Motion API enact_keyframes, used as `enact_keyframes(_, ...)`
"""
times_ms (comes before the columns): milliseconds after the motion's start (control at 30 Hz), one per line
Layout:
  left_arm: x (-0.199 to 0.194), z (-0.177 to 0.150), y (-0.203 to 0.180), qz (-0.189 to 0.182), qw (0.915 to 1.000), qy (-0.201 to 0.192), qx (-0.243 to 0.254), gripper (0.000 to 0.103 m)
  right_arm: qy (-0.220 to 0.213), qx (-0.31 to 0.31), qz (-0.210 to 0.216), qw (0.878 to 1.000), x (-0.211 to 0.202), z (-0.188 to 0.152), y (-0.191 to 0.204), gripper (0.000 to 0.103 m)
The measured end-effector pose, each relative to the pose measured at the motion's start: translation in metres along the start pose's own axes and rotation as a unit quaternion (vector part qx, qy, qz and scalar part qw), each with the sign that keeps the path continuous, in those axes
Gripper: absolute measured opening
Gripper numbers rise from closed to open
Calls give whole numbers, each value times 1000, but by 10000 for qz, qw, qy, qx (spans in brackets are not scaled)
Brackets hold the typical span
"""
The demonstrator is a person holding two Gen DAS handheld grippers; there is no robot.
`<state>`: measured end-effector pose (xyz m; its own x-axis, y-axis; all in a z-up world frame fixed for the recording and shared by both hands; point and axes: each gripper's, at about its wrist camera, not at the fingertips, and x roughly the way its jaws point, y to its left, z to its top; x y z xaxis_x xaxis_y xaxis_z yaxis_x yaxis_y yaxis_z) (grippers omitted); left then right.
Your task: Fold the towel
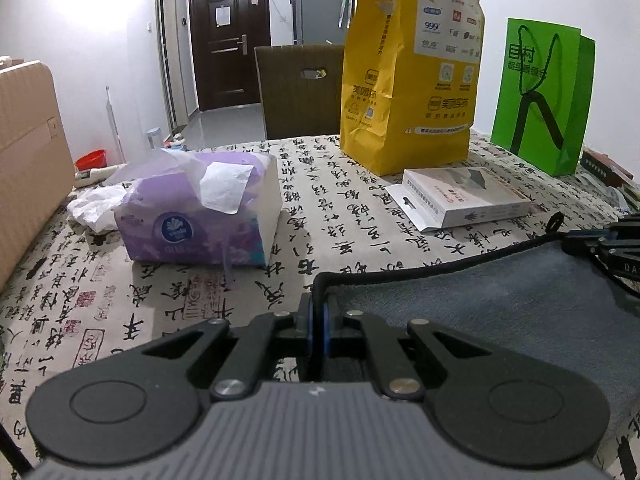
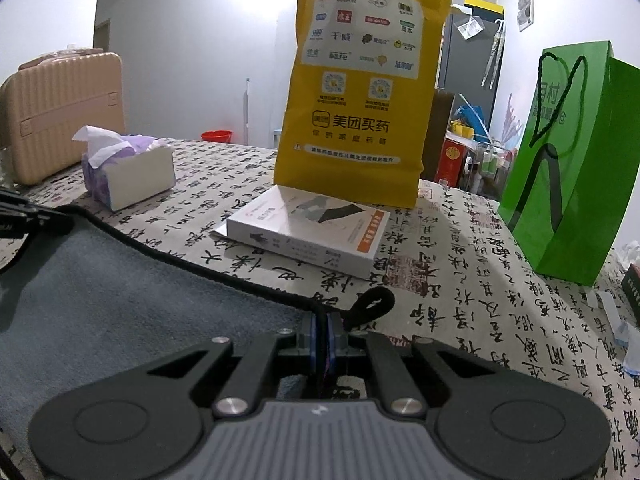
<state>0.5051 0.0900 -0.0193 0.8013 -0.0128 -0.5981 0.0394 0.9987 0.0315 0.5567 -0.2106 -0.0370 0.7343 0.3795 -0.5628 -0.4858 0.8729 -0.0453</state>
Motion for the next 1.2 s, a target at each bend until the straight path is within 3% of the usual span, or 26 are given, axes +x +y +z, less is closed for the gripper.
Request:
enact_keyframes(200, 9, -3, 2, -20, 9997, 236, 1, 6, 102, 25, -12, 9999, 6, 0, -1, 7)
enact_keyframes(300, 8, -5, 4, -21, 9995, 326, -17, 11, 122, 112, -96, 9998, 7, 0, -4, 17)
enact_keyframes(433, -2, -2, 6, -28, 9992, 378, -84, 57, 93, 229, -136, 9996, -1, 2, -10, 30)
enact_keyframes(500, -10, -1, 3, -29, 9995, 326, -18, 65, 72, 263, -179, 9995, -7, 3, -11, 38)
enact_keyframes(567, -18, 1, 0, -50, 9995, 297, -8, 74, 53, 341, -172, 9993, -13, 2, -11, 58)
enact_keyframes(700, -37, 1, -7, -128, 9996, 264, 43, 78, 76, 492, -53, 9987, -28, 1, -8, 64)
enact_keyframes(867, -64, -1, -15, -137, 9997, 198, 27, 84, 56, 531, -28, 9986, -54, 1, 2, 79)
enact_keyframes(1200, -111, -21, -38, -49, 10000, 28, 16, 94, -64, 818, 107, 9966, -100, -16, 34, 85)
